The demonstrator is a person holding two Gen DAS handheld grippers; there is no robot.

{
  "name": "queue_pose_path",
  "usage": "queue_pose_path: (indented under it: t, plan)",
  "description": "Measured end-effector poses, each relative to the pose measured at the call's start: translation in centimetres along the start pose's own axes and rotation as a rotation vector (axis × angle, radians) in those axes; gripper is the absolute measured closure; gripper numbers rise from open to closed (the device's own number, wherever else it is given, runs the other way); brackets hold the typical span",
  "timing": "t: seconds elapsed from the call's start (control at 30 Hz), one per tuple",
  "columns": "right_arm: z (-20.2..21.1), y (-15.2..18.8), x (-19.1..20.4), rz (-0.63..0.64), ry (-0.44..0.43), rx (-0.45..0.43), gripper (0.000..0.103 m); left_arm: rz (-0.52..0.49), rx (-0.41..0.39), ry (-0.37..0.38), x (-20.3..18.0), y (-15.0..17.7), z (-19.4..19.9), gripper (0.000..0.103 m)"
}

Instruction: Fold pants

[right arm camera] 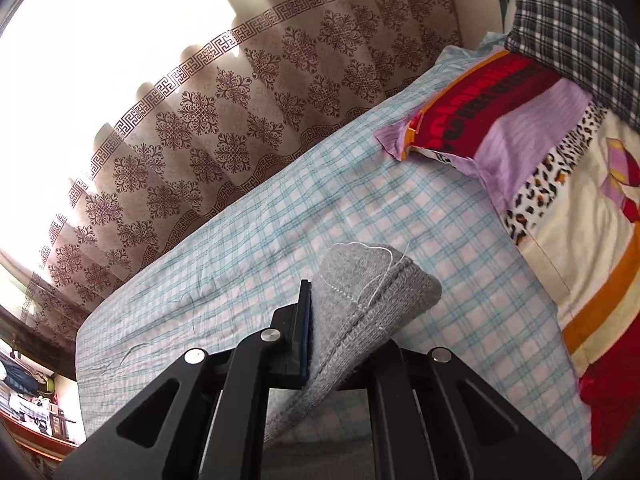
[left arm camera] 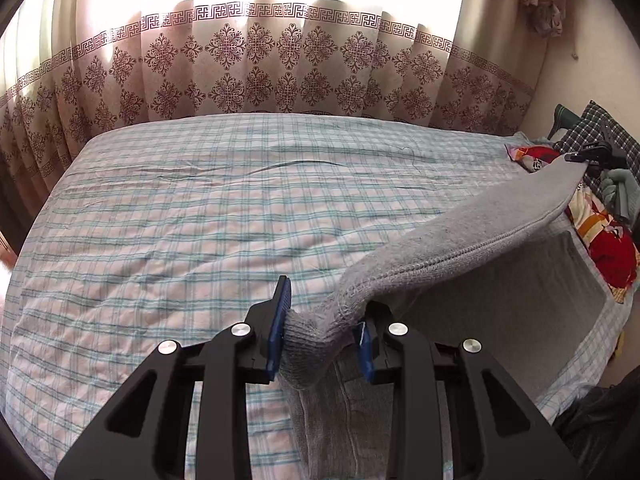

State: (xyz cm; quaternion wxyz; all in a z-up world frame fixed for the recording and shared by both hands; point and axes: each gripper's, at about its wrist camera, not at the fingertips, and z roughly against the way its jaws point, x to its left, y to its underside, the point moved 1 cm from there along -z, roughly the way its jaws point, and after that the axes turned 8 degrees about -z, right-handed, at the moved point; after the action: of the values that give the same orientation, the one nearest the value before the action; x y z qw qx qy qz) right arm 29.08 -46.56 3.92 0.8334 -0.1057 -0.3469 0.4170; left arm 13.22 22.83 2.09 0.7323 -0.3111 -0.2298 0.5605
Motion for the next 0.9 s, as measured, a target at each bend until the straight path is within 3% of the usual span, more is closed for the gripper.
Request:
queue_pose_path:
  t: [0.3, 0.47, 0.67, 0.9]
  plan:
    - [6.2, 9.7, -11.1, -0.112, 0.063, 0.031, 0.098, -0.183, 0.004, 0.028, -4.3, 4.5, 3.5, 0.073]
    - [6.1, 14.5, -15.9, -0.149, 0.104, 0.079, 0.098, -0.31, 0.038, 0.009, -6.7, 7.4, 3.7, 0.072]
    - [4.1, 17.9, -19.3, -0.168, 0.116, 0.118, 0.097, -0.322, 0.101, -0.024, -7.0, 10.5, 1.9, 0.068]
    - [3.6, 18.7, -19.7, -0.121, 0.109, 0.094, 0.095, -0.287, 0.151, -0.099, -6.2, 11.9, 1.0, 0.043]
